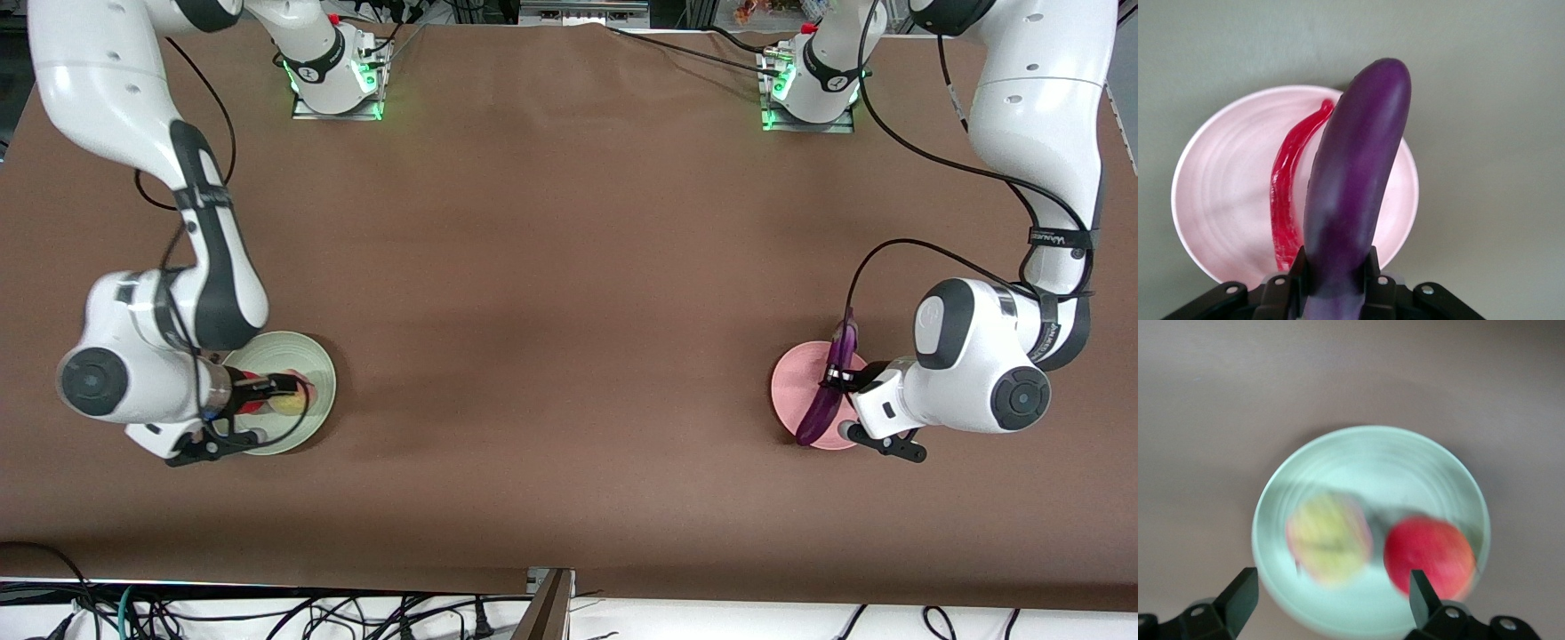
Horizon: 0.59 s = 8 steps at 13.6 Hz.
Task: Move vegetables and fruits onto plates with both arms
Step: 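Place the peach on the green plate while the left gripper carries the eggplant, then release the eggplant on the pink plate while the right gripper withdraws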
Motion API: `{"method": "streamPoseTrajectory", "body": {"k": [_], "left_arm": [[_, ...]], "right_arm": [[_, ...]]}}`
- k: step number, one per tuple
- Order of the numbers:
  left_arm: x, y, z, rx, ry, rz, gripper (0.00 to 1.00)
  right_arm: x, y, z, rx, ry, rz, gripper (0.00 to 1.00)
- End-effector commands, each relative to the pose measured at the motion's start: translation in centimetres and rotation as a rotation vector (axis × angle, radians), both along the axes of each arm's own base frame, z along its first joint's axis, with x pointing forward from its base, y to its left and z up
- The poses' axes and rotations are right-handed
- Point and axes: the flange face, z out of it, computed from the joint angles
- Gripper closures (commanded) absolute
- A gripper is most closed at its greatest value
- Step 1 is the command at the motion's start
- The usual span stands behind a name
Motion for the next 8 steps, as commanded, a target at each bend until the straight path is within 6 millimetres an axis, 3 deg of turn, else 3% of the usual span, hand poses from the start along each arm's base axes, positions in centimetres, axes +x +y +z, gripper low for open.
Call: {"method": "streamPoseTrajectory", "body": {"k": [1, 5, 6, 7, 8], "left_arm": [[-0.4, -1.4, -1.9, -0.003, 0.011, -0.059, 1.0], [-0.5, -1.4, -3.5, -0.021, 0.02, -0.074, 1.0], [-0.5, -1.4, -3.6, -0.021, 0.022, -0.074, 0.96], [-0.5, -1.2, -3.8, -0.022, 0.025, -0.071, 0.9], [-0.5, -1.0, -4.0, -0.024, 0.027, -0.066, 0.69]], "right_arm": [[-2.3, 0.7, 7.0, -0.004, 0.056, -0.006, 0.0], [-7.2, 1.6, 17.2, -0.034, 0.125, -0.038, 0.0], [-8.0, 2.2, 18.1, -0.053, 0.143, -0.071, 0.0], [-9.1, 2.1, 20.2, -0.061, 0.134, -0.11, 0.0], [-10.2, 1.5, 21.0, -0.07, 0.163, -0.127, 0.0]]}}
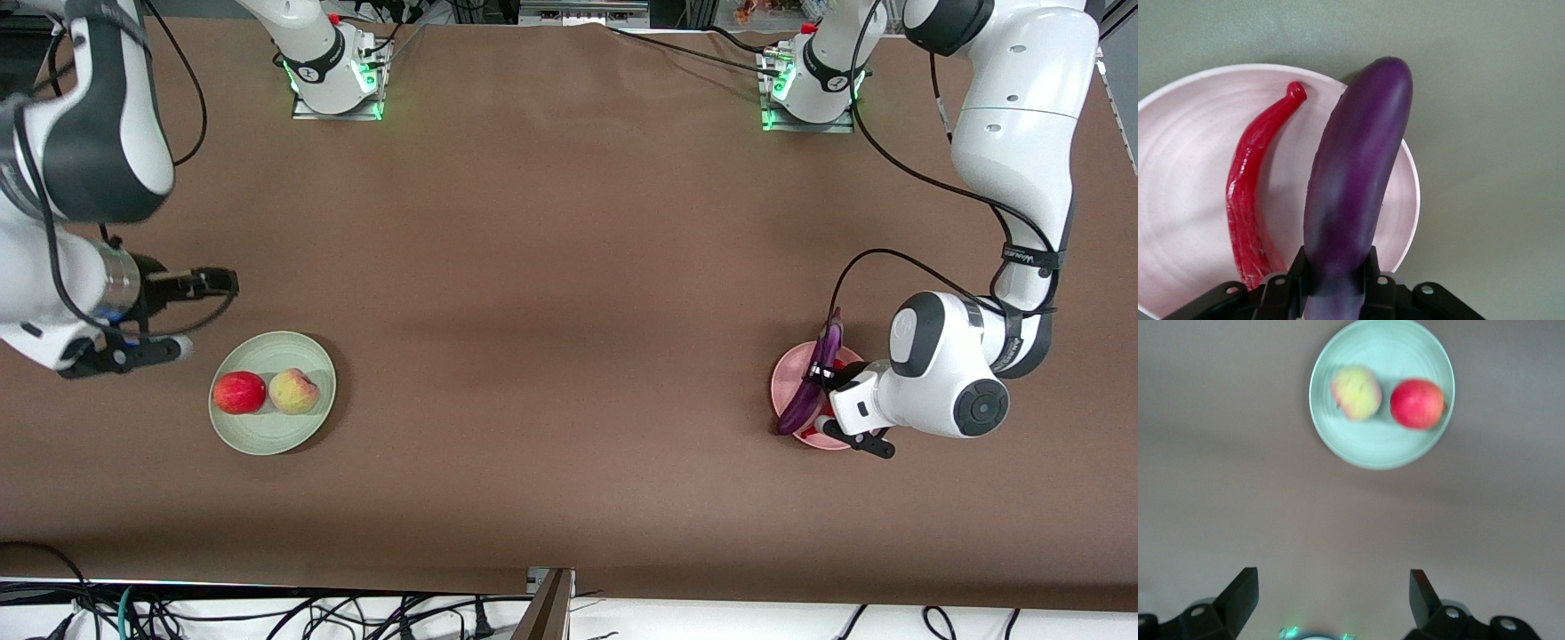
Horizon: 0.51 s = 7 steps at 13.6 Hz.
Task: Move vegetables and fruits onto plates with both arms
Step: 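Release the eggplant on the pink plate while the right gripper withdraws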
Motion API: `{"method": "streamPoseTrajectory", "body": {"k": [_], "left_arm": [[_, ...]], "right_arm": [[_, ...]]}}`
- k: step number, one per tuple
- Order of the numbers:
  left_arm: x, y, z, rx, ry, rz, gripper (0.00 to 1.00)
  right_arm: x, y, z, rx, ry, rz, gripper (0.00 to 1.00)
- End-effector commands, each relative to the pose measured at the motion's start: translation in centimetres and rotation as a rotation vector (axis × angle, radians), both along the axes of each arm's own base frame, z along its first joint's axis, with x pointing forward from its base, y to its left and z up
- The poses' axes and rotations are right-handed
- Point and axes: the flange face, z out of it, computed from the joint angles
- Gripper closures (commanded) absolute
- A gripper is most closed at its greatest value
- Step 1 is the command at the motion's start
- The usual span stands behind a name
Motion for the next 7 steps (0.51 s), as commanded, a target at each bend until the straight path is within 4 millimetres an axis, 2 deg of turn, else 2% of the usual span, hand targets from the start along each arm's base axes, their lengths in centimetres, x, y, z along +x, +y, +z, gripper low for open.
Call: {"method": "streamPoseTrajectory", "body": {"k": [1, 2, 4, 7], "left_arm": [[0.2, 1.0, -0.2, -0.012, -0.009, -0.008, 0.24], [0.3, 1.9, -0.3, -0.038, -0.005, 0.023, 0.0], [0.3, 1.8, 0.0, -0.069, -0.002, 0.05, 0.0], [0.6, 1.7, 1.0, -0.069, -0.013, 0.051, 0.0]], "right_arm": [[-2.6, -0.8, 2.2, -0.024, 0.048, -0.053, 0.0], [-2.9, -0.8, 3.0, -0.02, 0.034, -0.055, 0.0], [-4.3, -0.9, 3.1, -0.026, 0.04, -0.061, 0.0], [-6.4, -0.9, 3.1, 0.001, -0.065, -0.041, 0.0]]}}
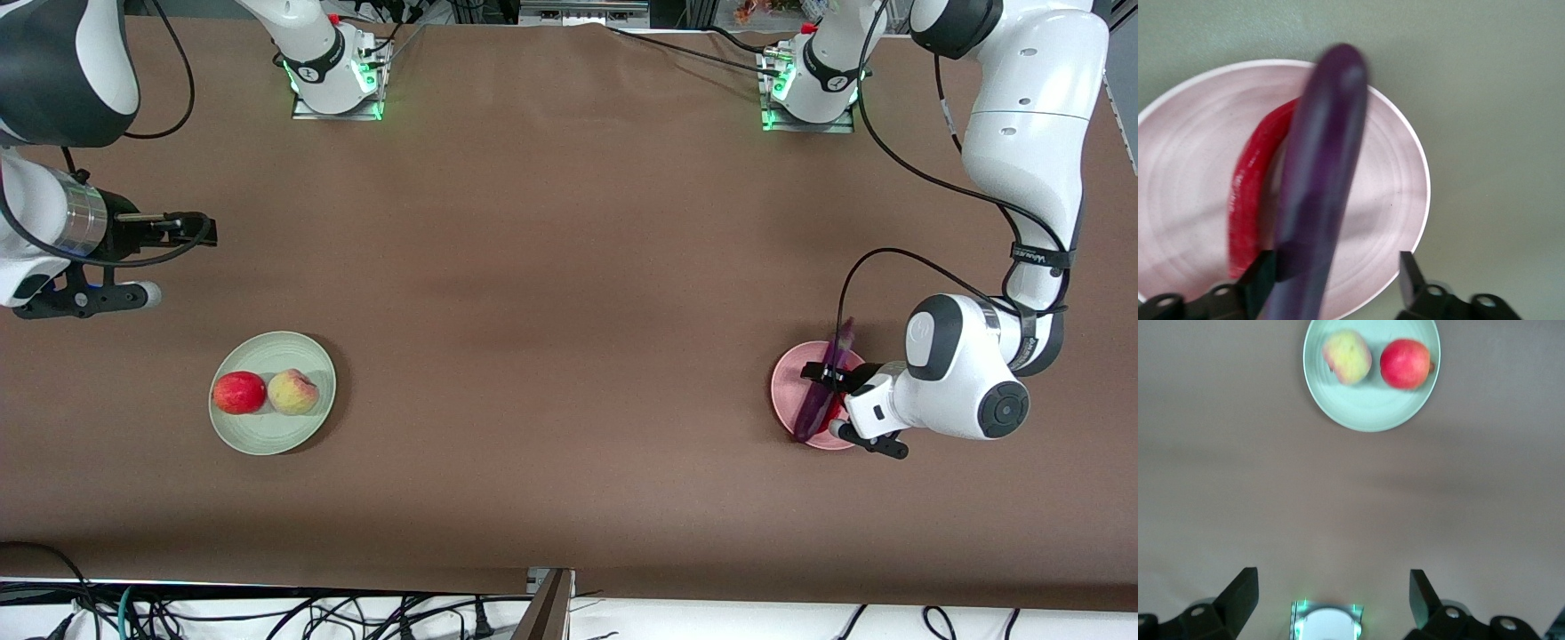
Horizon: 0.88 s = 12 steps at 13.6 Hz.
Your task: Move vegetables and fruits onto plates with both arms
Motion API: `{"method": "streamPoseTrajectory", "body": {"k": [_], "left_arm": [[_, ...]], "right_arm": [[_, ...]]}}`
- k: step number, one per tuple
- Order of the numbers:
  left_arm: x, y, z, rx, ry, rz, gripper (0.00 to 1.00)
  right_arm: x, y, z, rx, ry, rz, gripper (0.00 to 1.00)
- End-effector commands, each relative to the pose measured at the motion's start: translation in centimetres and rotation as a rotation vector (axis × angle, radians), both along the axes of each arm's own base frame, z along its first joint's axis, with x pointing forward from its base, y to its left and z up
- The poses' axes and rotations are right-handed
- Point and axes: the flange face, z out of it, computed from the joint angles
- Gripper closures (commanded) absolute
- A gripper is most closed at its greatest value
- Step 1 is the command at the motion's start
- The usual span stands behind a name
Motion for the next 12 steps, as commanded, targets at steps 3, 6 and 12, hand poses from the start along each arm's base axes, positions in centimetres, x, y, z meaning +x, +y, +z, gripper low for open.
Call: {"method": "streamPoseTrajectory", "body": {"k": [3, 6, 12], "left_arm": [[0.3, -0.2, 2.4, -0.031, -0.017, -0.006, 0.0], [-0.4, 0.6, 7.0, -0.018, 0.01, -0.012, 0.0], [-5.2, 0.2, 22.5, 0.074, 0.089, 0.067, 0.0]], "right_arm": [[-3.6, -0.7, 3.5, 0.057, -0.128, -0.027, 0.0], [-3.9, -1.3, 5.3, 0.063, -0.196, -0.033, 0.0], [-5.3, -3.3, 4.6, 0.037, -0.146, -0.063, 0.0]]}}
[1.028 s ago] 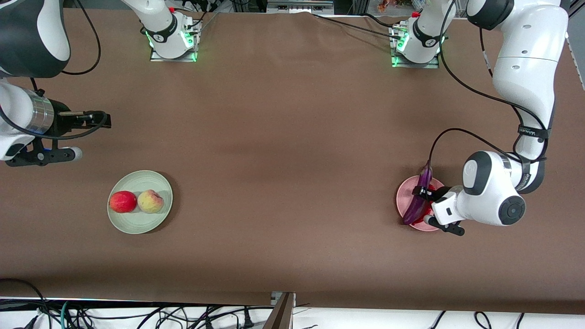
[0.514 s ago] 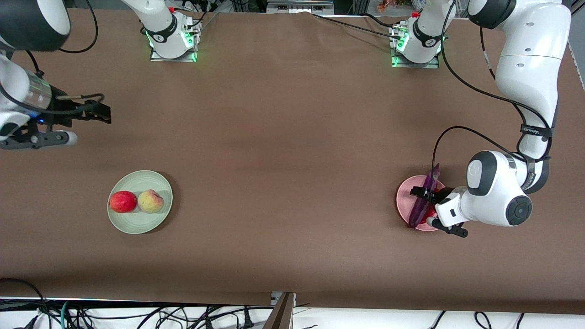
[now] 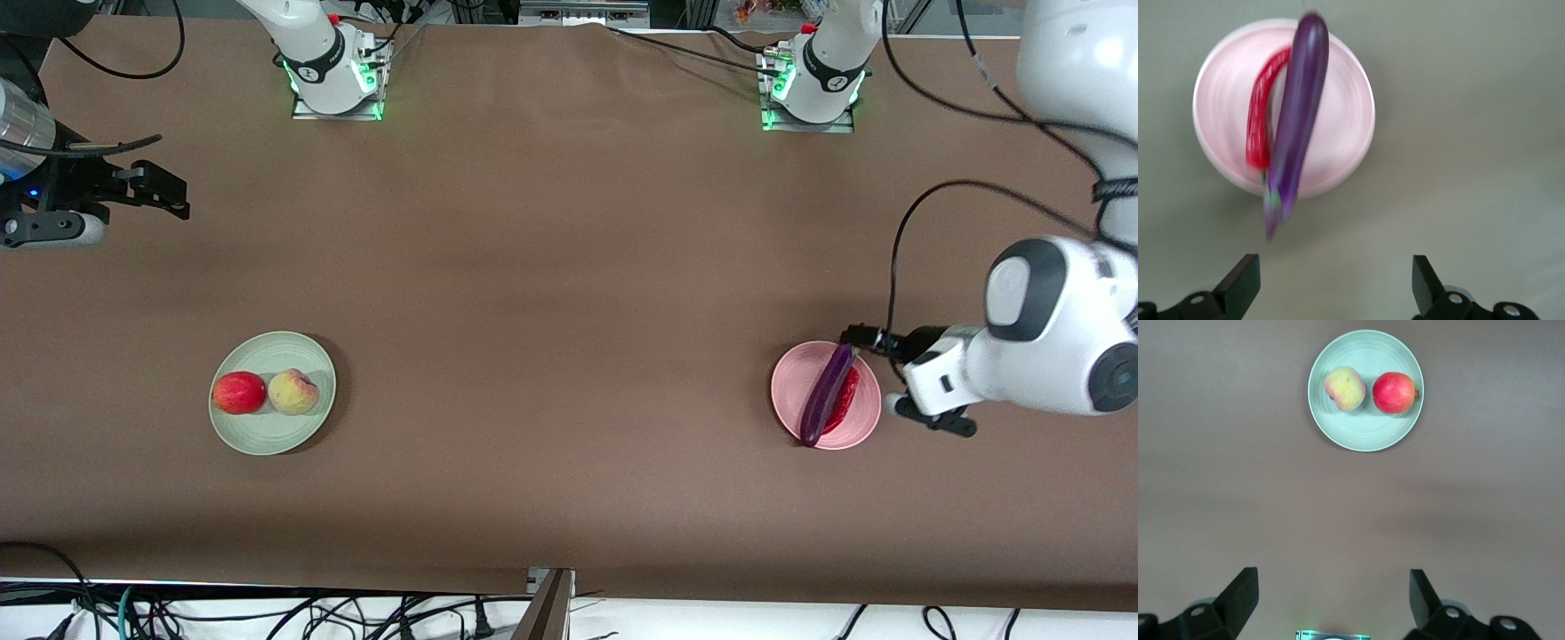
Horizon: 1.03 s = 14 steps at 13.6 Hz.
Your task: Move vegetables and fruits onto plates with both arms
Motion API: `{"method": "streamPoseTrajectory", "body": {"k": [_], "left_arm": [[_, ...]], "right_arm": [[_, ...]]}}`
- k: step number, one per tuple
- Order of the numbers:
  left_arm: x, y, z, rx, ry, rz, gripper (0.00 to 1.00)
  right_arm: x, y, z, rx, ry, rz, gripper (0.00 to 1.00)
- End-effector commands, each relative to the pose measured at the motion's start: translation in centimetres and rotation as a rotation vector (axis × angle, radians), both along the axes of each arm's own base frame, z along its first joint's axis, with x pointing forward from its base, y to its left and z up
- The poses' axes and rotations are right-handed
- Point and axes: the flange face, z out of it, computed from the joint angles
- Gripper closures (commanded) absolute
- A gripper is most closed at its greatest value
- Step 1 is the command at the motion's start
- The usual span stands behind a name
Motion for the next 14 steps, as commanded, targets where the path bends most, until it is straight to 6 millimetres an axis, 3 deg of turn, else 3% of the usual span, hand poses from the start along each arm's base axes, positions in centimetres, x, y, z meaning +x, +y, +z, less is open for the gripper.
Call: {"method": "streamPoseTrajectory", "body": {"k": [1, 4, 6, 8, 11, 14], "left_arm": [[-3.2, -0.6, 7.3, 0.044, -0.007, 0.033, 0.0], [-7.5, -0.8, 16.9, 0.097, -0.077, 0.016, 0.0], [-8.8, -0.8, 20.3, 0.204, -0.158, -0.01, 0.0], [-7.6, -0.6, 22.5, 0.296, -0.278, -0.025, 0.0], [-7.7, 0.5, 23.0, 0.284, -0.284, -0.001, 0.0], [-10.1, -1.2, 23.0, 0.269, -0.284, 0.007, 0.0]], "right_arm": [[-0.7, -1.4, -0.3, 0.002, 0.009, -0.033, 0.0], [-0.9, -1.3, -0.2, 0.008, 0.017, -0.035, 0.0], [-0.1, -1.8, -0.5, 0.01, 0.02, -0.034, 0.0], [0.1, -1.9, -0.4, 0.007, 0.016, -0.021, 0.0], [0.2, -1.6, 0.0, 0.014, 0.01, 0.0, 0.0], [0.5, -1.8, -0.4, 0.018, 0.009, -0.002, 0.0]]}}
